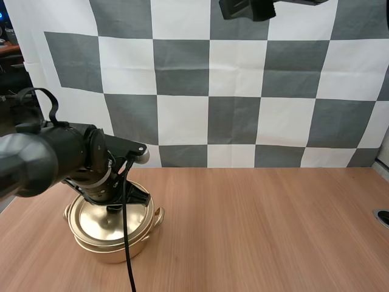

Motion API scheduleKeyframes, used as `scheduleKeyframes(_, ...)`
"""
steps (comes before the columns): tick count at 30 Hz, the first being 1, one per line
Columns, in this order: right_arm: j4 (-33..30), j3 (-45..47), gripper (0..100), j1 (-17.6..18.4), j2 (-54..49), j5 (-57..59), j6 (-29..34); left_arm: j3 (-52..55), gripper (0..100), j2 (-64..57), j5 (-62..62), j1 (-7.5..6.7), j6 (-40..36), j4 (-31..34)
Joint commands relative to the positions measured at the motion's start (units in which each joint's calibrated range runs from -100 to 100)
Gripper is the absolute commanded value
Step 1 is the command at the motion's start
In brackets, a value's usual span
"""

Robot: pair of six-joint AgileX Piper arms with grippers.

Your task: Open the pot, put the car inside, and close it

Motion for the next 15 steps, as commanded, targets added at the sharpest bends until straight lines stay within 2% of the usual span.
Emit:
scheduleKeyframes(1, 0.1, 0.1, 100, 0.0, 0.0, 0.0, 0.1, 0.1, 0, 1.0, -0.1, -0.01, 0.0, 0.0)
scheduleKeyframes(15, 0.8, 0.1, 100, 0.0, 0.0, 0.0, 0.1, 0.1, 0, 2.4, -0.6, -0.01, -2.1, 1.1)
